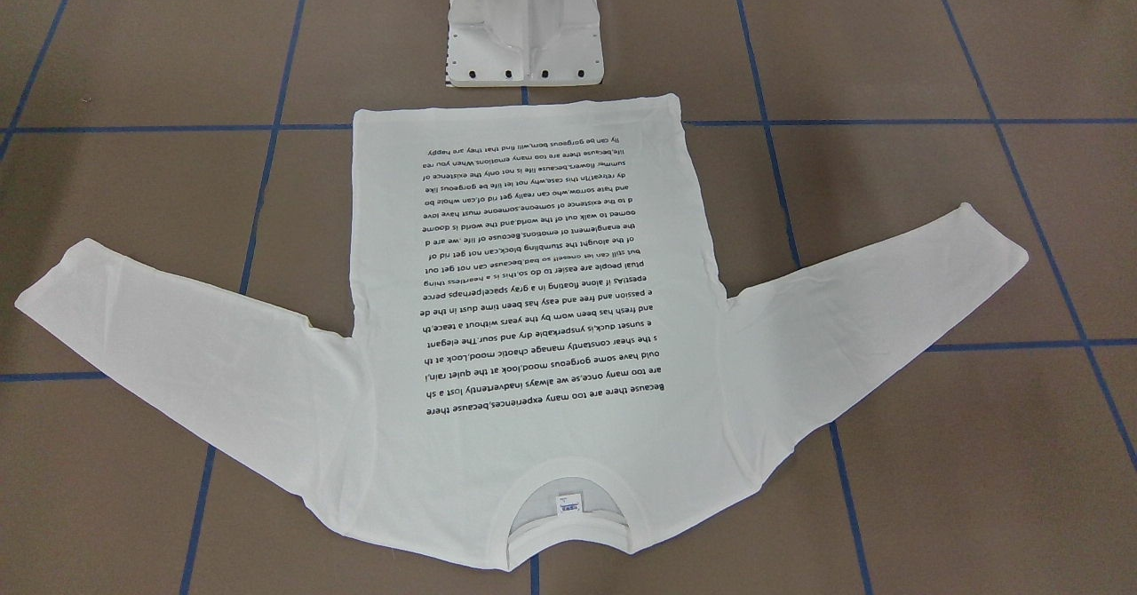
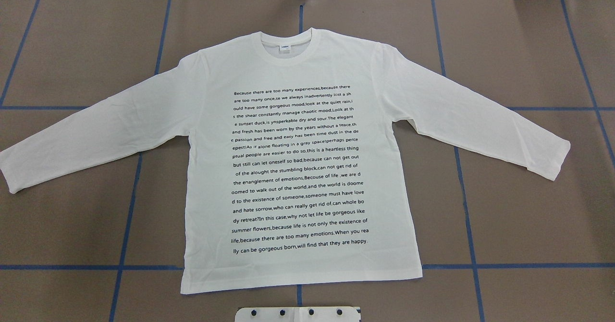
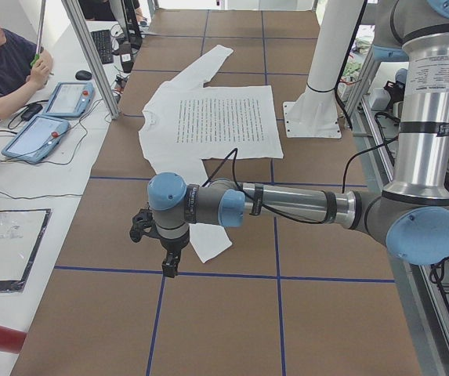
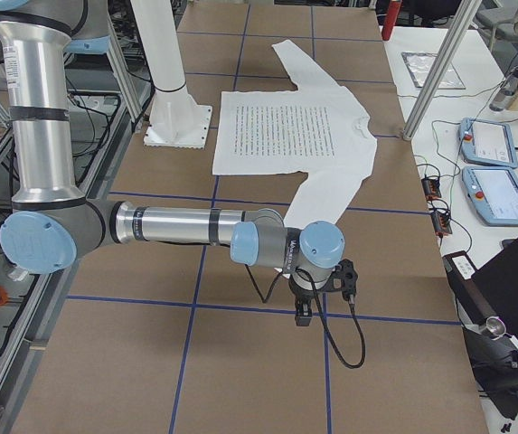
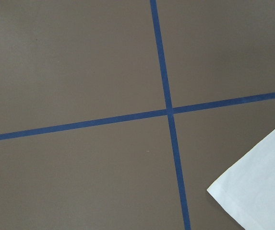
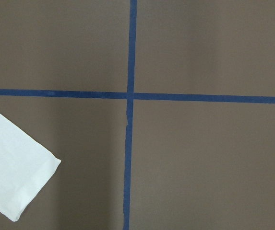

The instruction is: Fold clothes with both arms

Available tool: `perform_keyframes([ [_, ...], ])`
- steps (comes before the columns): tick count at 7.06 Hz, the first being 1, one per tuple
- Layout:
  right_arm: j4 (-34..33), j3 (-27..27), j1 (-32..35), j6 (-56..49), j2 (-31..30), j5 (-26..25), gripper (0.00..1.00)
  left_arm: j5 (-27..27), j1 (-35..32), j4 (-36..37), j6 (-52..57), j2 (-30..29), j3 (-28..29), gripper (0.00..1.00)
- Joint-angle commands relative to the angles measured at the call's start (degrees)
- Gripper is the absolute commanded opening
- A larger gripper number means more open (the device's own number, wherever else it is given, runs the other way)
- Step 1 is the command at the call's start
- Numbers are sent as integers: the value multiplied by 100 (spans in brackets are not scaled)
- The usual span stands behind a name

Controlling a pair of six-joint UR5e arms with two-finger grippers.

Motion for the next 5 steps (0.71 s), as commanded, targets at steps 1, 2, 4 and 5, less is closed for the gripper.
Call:
perform_keyframes([
  [1, 5, 84, 0, -9, 48, -104, 100, 0, 10, 0, -1, -2, -10, 100],
  [2, 5, 50, -9, 0, 49, -105, 100, 0, 10, -9, 7, -2, -10, 100],
  [4, 5, -20, -18, -17, 40, -123, 100, 0, 18, -26, 16, -150, -88, 100],
  [5, -4, -203, -26, 8, 101, 17, 100, -17, 18, -61, 60, -212, -97, 100],
])
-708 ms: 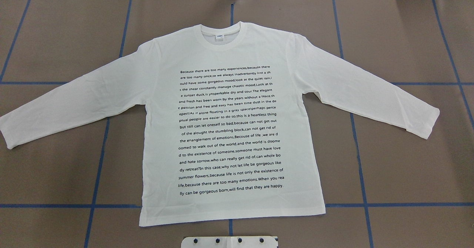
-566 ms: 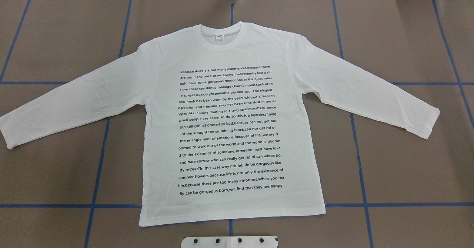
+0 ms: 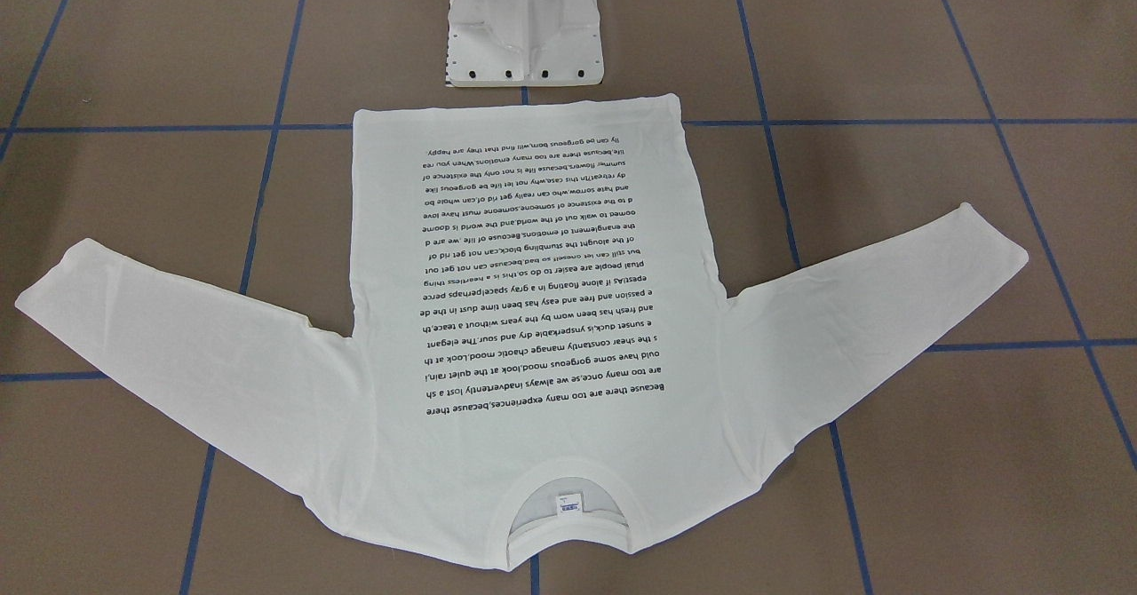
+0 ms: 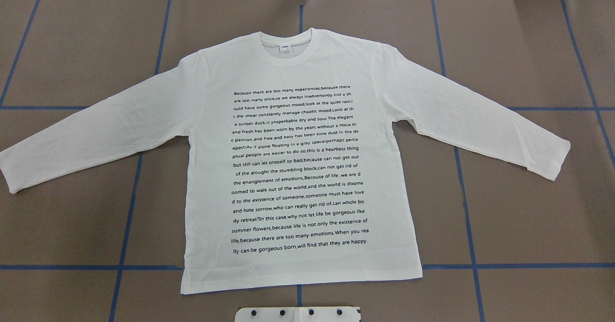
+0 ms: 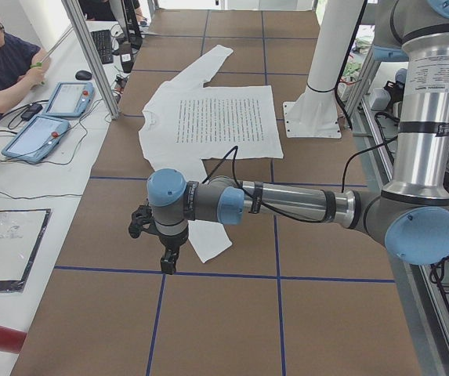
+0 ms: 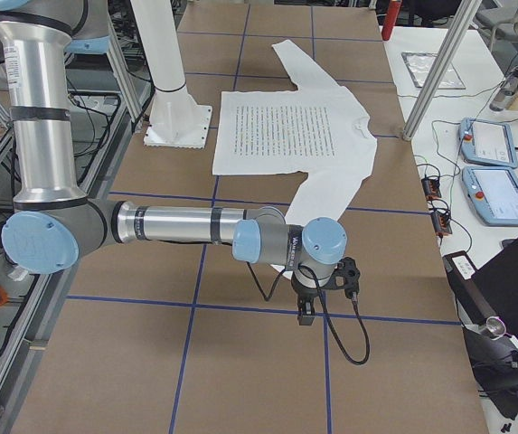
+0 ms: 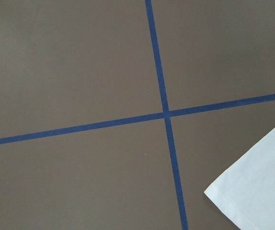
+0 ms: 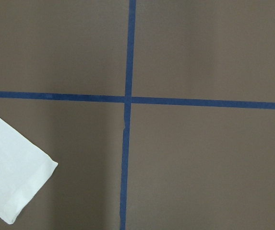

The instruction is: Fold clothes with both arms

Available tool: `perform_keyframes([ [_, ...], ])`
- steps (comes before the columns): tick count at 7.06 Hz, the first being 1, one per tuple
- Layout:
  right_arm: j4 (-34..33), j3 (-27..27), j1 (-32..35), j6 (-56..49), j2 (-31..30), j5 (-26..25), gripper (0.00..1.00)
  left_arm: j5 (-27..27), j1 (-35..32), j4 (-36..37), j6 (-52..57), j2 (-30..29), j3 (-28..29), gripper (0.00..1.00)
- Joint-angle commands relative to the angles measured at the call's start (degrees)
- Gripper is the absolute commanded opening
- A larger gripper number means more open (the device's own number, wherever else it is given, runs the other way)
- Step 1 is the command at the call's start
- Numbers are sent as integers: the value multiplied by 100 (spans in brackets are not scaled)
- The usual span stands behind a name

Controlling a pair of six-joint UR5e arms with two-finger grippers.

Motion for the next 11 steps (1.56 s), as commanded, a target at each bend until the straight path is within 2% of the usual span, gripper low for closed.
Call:
perform_keyframes([
  [1, 11, -289, -16, 6, 165, 247, 100, -22, 3, -228, -8, -117, -127, 100],
  [2, 272, -377, -42, -3, 209, 275, 100, -22, 47, -526, -25, -196, -102, 100],
  [3, 944, -448, -190, 310, 140, 319, 100, -205, 56, -599, -26, -188, 55, 100],
  [4, 1421, -396, -644, 1436, 140, 267, 100, -590, 56, -617, -400, -179, 135, 100],
  [5, 2096, -387, -936, 2308, 114, 179, 100, -593, 65, -748, -490, -179, 57, 100],
  [6, 2633, -396, -1174, 2421, -122, 205, 100, -576, 73, -792, -500, -248, 126, 100],
  [8, 2945, -326, -1491, 2484, -255, 371, 100, -628, 74, -793, -500, -232, 83, 100],
  [9, 3651, -273, -1797, 3180, -491, 346, 100, -576, 82, -793, -500, -223, 109, 100],
  [10, 4694, -281, -2314, 4005, -737, -107, 100, -558, 82, -845, -448, -179, 109, 100],
  [11, 4956, -281, -2675, 4135, -809, -564, 100, -489, 82, -1020, -456, -153, 118, 100],
])
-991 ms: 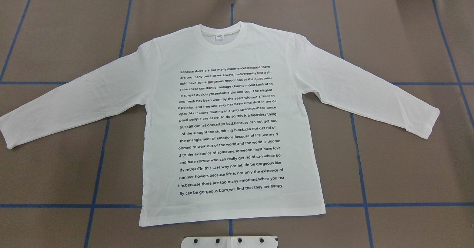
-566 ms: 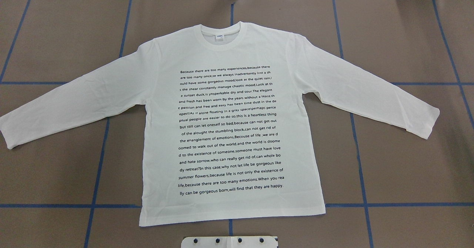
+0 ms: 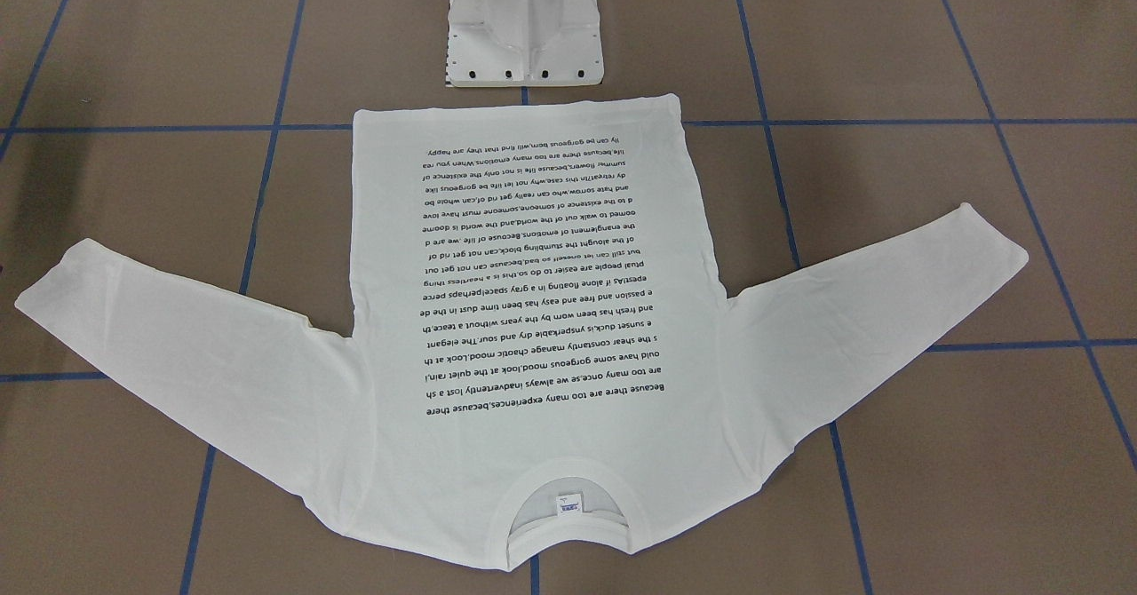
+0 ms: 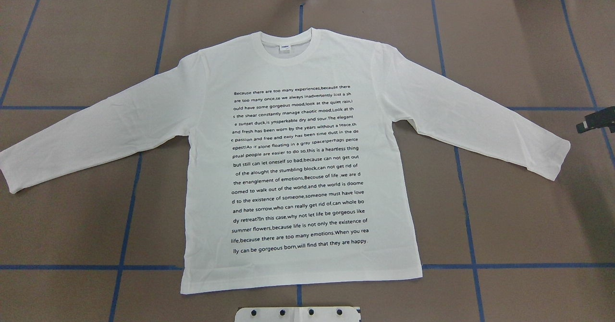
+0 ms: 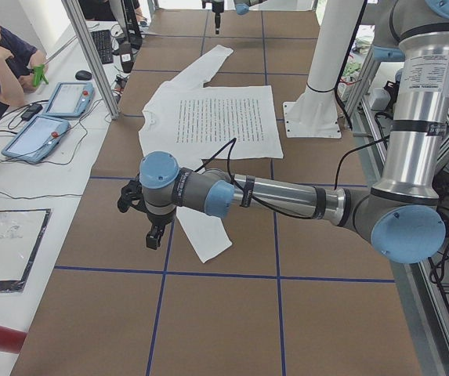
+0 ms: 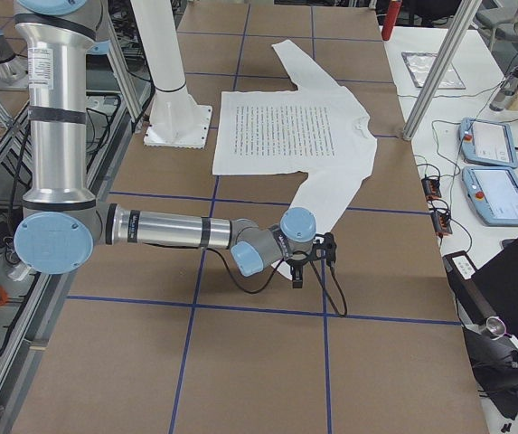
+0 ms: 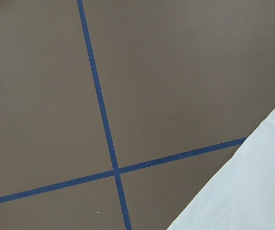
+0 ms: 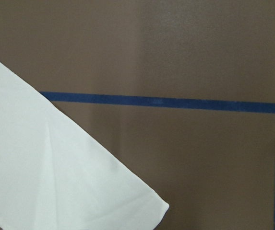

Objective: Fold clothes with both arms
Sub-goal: 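Lower the right gripper onto the nearby sleeve cuff and grasp it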

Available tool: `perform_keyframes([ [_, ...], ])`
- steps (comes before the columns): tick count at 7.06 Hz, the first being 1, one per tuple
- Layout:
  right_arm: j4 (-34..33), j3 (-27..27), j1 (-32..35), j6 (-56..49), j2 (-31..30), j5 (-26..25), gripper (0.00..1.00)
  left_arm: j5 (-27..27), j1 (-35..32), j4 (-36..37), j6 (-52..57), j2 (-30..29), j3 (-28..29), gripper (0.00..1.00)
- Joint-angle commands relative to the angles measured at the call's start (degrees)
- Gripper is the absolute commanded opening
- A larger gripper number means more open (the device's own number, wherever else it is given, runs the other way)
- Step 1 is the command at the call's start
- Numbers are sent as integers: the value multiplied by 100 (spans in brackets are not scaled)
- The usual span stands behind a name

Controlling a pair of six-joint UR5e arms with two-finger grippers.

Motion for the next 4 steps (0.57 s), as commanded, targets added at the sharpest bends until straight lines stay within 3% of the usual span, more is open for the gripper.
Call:
perform_keyframes([
  [1, 630, -46, -712, 732, -58, -595, 100, 74, 2, -189, -7, 54, 28, 100],
  [4, 402, -108, -1030, 805, 4, -842, 100, 56, 2, -207, -16, 80, 37, 100],
])
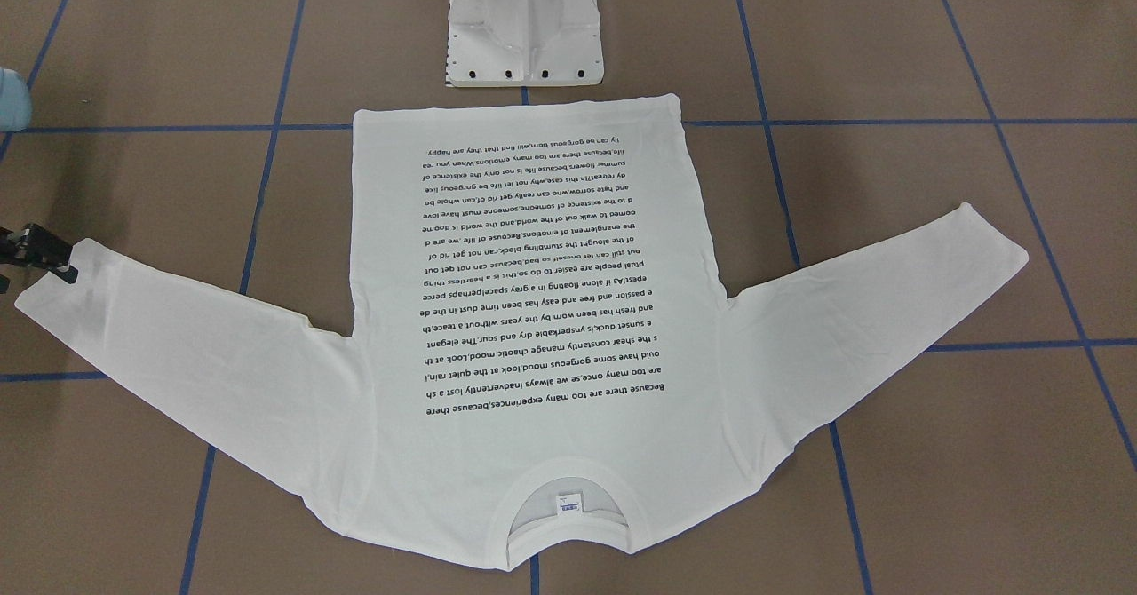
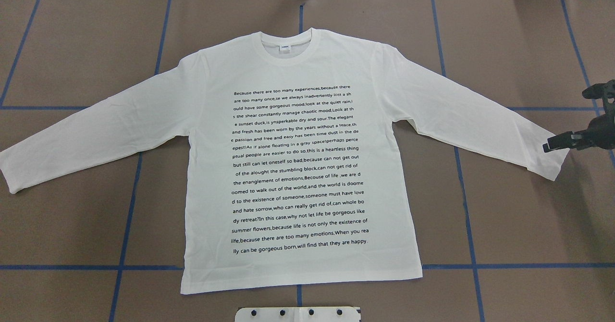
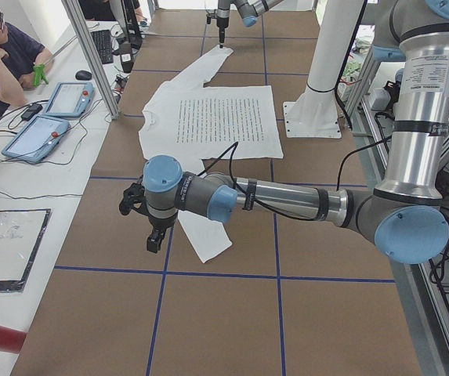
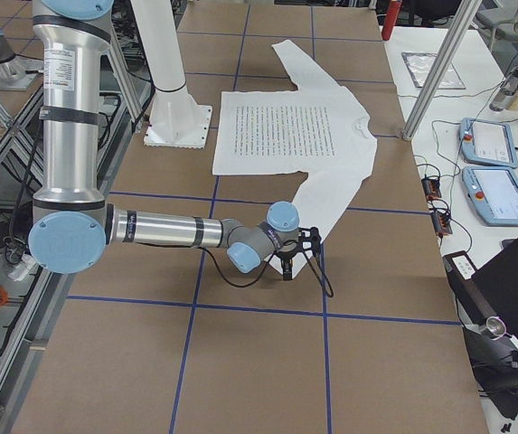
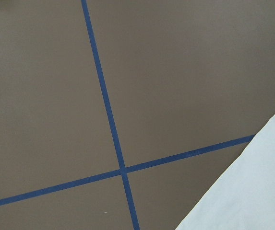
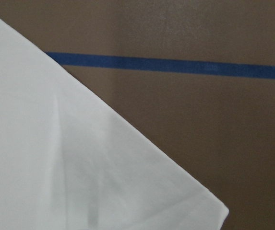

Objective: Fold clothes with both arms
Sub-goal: 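Lower the right gripper onto the nearby sleeve cuff and grasp it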

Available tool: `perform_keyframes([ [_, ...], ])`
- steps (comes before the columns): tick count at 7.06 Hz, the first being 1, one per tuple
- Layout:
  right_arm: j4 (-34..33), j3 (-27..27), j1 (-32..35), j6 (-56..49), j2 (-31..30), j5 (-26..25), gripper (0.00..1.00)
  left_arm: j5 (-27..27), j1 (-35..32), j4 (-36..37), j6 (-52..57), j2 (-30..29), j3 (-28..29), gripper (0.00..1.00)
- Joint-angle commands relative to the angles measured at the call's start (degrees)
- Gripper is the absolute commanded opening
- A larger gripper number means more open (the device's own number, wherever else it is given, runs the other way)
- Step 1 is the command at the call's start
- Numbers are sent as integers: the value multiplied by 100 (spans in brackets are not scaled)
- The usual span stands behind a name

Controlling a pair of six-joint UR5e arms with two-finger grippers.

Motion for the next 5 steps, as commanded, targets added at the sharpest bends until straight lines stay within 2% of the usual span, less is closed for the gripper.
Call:
perform_keyframes([
  [1, -138, -72, -101, -24, 20, -79, 100, -24, 0, -7, 2, 5, 5, 100],
  [3, -330, -143, -92, -60, 20, -79, 99, -59, 0, -7, 2, 5, -13, 100],
  [4, -340, -143, -83, -60, 11, -70, 94, -59, 0, -7, 2, 5, -13, 100],
  [5, -349, -134, -31, -69, 11, -9, 83, -59, 0, -7, 2, 5, -13, 100],
])
